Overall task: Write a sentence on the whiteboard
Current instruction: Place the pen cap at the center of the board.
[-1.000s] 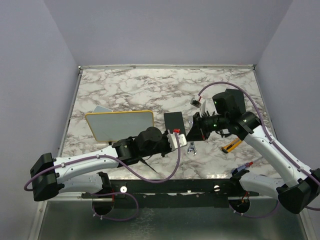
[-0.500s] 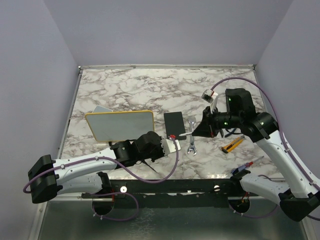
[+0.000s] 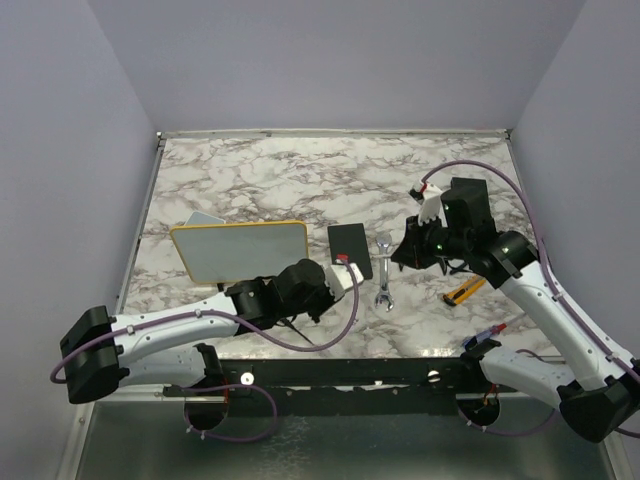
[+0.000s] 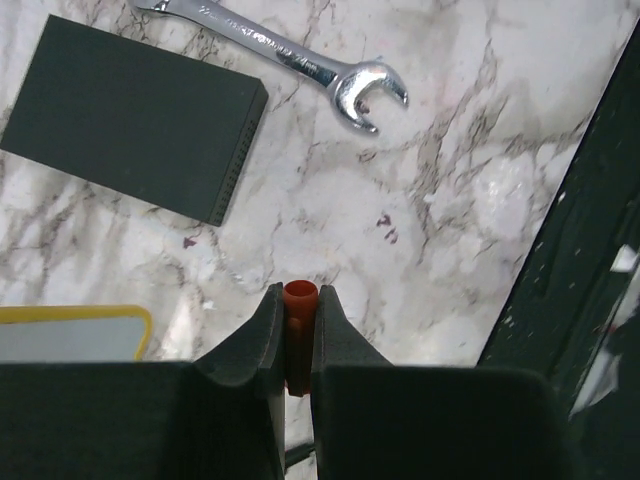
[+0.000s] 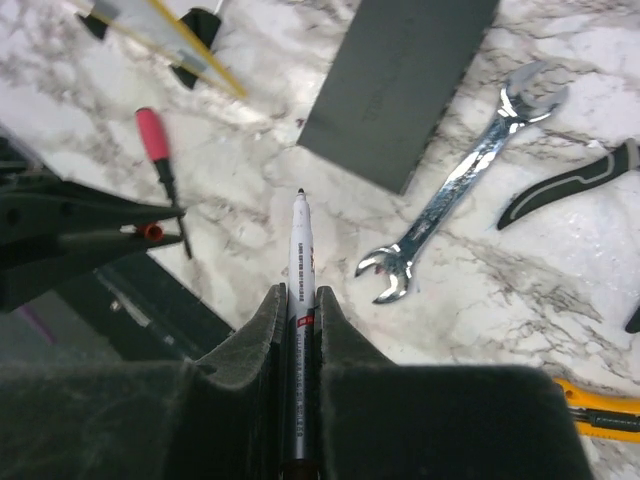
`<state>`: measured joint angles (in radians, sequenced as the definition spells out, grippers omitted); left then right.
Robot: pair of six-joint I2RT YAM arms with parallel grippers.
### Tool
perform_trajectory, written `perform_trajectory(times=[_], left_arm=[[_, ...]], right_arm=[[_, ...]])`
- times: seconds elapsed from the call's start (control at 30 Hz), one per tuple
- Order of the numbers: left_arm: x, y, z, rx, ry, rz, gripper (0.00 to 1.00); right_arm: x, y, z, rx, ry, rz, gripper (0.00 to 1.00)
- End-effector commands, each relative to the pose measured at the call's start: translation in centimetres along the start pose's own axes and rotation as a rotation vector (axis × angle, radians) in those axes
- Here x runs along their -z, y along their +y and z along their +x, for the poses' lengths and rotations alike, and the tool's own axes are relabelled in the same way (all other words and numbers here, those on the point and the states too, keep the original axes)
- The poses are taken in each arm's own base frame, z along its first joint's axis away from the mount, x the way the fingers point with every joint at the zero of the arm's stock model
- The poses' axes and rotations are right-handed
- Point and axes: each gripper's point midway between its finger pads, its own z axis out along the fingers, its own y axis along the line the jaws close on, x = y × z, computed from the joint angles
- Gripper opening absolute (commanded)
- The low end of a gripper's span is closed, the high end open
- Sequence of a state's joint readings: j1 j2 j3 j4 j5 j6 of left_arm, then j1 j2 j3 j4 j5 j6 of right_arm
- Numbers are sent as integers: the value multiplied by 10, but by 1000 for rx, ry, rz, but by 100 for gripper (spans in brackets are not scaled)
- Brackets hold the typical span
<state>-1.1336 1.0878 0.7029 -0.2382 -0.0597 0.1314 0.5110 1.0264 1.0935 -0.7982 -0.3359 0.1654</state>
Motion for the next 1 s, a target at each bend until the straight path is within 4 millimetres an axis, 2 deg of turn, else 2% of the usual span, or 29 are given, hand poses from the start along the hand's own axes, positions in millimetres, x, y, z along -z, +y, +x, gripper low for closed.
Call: perform_trajectory(times=[0.0,0.1,0.27,0.33,0.43,0.7,0.8,0.9,0.97], left_arm=[[-20,-21,-25,355,-101,32,0],[-40,-25,-12,441,-80,-16,0],[-64,-23,12,456,8,-107,3],[-70,-20,21,462,33,-138,4],[-75,-17,30,464,59,-169,11],[-96,-34,47,418,150,-116,17],[-98,-32,48,421,152,-130,26],[-94,-28,44,423,134,-148,46],[-91,-25,39,418,116,-157,52]], right_arm=[[-14,-26,-30,-56,-186,133,1],[-20,-29,-38,-61,-237,136,1],[-22,-34,-44,-53,-288,152,1],[-23,-37,-42,-56,-295,165,1],[-23,-43,-38,-67,-305,193,1],[-24,-50,-35,-81,-326,223,0],[-24,-52,-36,-80,-329,228,1],[-23,-53,-37,-79,-342,234,1],[-23,-54,-36,-80,-344,240,1]])
